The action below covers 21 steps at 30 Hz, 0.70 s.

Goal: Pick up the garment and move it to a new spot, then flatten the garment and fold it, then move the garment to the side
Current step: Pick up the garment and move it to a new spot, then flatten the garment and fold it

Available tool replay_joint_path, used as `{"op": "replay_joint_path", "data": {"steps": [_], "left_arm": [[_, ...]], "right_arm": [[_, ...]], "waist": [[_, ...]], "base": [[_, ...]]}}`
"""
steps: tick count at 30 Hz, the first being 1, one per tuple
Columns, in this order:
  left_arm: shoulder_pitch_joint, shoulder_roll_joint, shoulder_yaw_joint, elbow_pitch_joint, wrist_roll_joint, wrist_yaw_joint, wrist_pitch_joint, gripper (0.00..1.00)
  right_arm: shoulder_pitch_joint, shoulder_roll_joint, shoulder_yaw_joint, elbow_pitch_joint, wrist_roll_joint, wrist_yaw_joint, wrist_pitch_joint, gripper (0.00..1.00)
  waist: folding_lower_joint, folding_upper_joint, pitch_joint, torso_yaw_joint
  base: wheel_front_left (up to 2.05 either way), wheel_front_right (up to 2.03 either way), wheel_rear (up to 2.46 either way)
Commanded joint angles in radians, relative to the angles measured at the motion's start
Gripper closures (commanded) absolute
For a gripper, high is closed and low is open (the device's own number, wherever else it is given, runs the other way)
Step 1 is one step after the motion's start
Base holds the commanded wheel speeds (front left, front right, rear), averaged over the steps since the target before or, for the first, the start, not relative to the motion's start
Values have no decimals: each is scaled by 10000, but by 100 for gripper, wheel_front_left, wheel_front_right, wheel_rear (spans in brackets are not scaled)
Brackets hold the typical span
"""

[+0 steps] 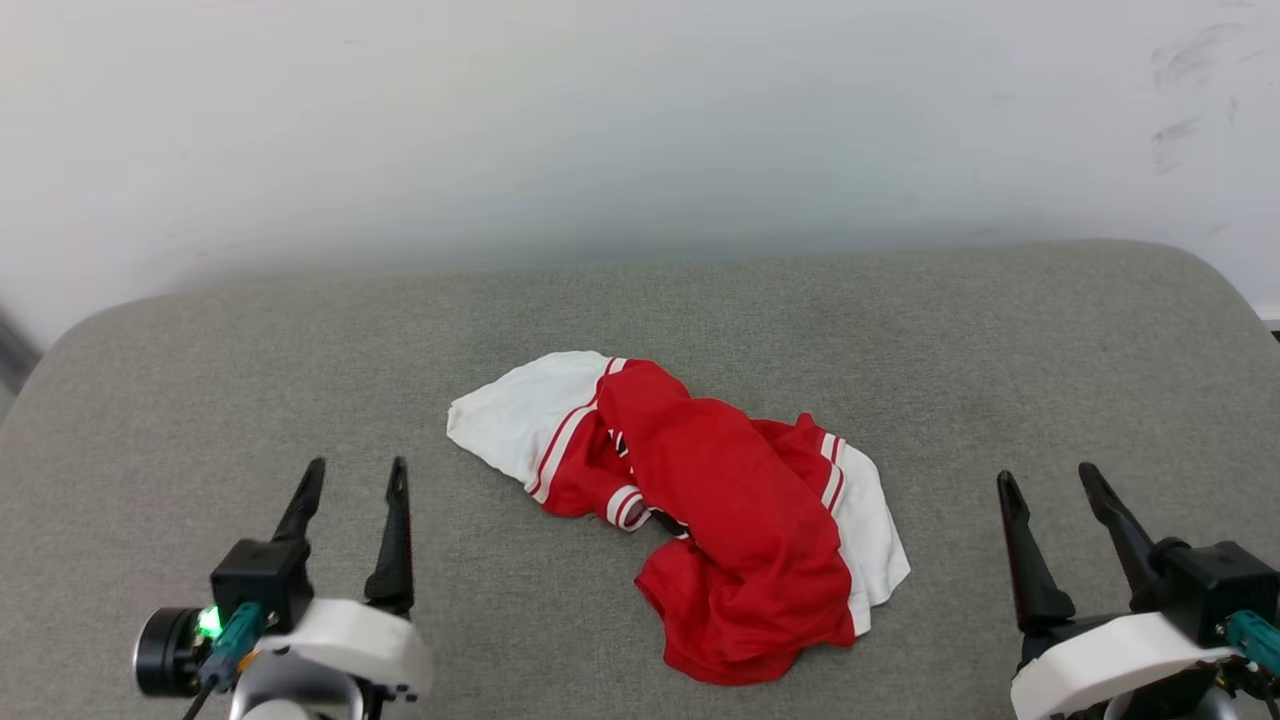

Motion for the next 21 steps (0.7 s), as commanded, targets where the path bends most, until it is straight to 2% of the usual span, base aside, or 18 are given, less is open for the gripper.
{"op": "replay_joint_path", "data": {"steps": [1, 9, 15, 18, 21], "left_arm": [[303, 109, 101, -161, -72, 88, -46, 0], [377, 141, -20, -842, -43, 181, 89, 0], [287, 161, -86, -910, -35, 174, 83, 0], [294, 145, -96, -923, -65, 185, 71, 0], [216, 95, -150, -985, -59, 174, 45, 0]], "right_arm": [[155, 8, 18, -59, 17, -3, 30, 0], [232, 10, -6, -165, 116, -3, 154, 0], [61, -78, -91, -83, 462, -3, 657, 0], [-62, -303, -313, 128, 977, -3, 1313, 0], [-289, -827, -420, 586, 1560, -1, 2630, 0]], "waist": [[0, 0, -17, -17], [0, 0, 100, 70], [0, 0, 144, 80], [0, 0, 185, 167], [0, 0, 338, 360]], "base": [[0, 0, 0], [0, 0, 0], [0, 0, 0], [0, 0, 0], [0, 0, 0]]}}
